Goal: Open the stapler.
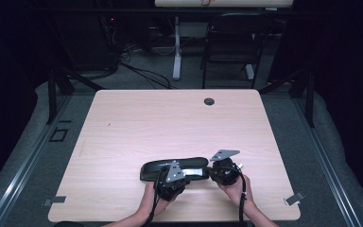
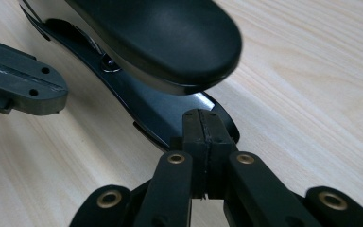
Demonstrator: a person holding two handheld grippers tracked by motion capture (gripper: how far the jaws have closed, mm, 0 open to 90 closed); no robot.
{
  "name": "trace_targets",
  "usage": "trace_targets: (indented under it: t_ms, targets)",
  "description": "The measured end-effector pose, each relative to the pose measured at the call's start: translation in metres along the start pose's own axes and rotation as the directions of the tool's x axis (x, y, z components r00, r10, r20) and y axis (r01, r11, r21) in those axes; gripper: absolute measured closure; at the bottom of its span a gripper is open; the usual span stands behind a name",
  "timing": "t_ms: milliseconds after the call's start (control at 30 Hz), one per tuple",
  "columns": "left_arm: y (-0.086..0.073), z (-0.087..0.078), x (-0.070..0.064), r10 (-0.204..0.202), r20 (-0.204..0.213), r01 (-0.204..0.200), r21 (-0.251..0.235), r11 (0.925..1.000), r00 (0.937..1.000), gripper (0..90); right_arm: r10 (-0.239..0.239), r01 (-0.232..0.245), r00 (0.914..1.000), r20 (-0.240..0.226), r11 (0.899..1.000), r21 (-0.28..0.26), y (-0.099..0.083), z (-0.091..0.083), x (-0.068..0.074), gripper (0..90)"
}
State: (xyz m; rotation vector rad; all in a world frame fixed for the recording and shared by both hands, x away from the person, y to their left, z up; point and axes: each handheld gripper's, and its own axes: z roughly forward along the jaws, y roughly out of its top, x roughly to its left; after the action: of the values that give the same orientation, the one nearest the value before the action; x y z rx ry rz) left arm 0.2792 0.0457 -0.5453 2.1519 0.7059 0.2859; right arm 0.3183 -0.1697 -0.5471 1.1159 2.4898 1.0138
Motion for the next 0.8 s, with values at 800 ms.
trace_targets:
  t_ms: [800]
  targets:
    - [-0.008,0.033,0.003,-0.111,-0.138,0.096,-0.112,0.9890,0.9842,90.0,-0.039,0.044,0.9968,0.070,0.997,-0.066,-0.009,0.020,0.015,90.0]
